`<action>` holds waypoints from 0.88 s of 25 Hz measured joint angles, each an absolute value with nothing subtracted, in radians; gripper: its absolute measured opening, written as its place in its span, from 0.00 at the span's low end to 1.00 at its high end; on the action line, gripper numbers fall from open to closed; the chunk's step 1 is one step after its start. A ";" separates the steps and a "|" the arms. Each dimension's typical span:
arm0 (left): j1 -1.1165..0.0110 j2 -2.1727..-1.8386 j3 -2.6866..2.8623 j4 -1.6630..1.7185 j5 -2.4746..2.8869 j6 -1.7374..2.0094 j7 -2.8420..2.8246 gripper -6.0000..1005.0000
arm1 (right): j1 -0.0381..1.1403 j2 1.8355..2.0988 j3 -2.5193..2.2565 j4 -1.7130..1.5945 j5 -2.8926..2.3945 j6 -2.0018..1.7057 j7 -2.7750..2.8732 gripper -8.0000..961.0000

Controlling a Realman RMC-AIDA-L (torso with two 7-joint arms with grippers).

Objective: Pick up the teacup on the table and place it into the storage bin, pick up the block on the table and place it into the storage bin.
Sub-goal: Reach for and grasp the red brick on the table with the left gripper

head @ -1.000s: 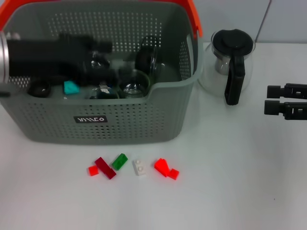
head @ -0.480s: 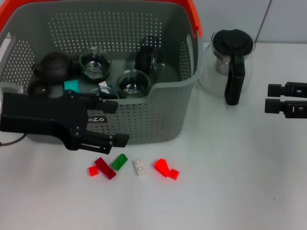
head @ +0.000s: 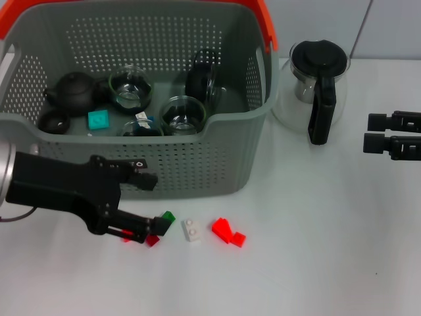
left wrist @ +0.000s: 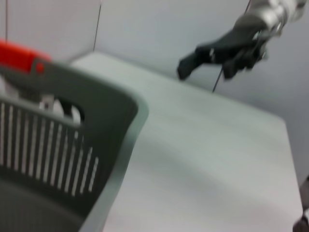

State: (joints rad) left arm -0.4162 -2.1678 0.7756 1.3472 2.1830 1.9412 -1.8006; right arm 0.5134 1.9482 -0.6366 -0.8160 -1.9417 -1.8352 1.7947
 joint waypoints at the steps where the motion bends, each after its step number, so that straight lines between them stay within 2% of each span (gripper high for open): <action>1: -0.418 -2.168 0.782 1.348 2.204 1.940 -1.806 0.86 | 0.513 1.949 -0.636 -0.816 -1.942 -1.835 1.795 0.86; 22: -0.490 -2.172 1.060 1.271 2.417 1.764 -1.903 0.85 | 0.509 1.956 -0.633 -0.816 -1.940 -1.833 1.795 0.86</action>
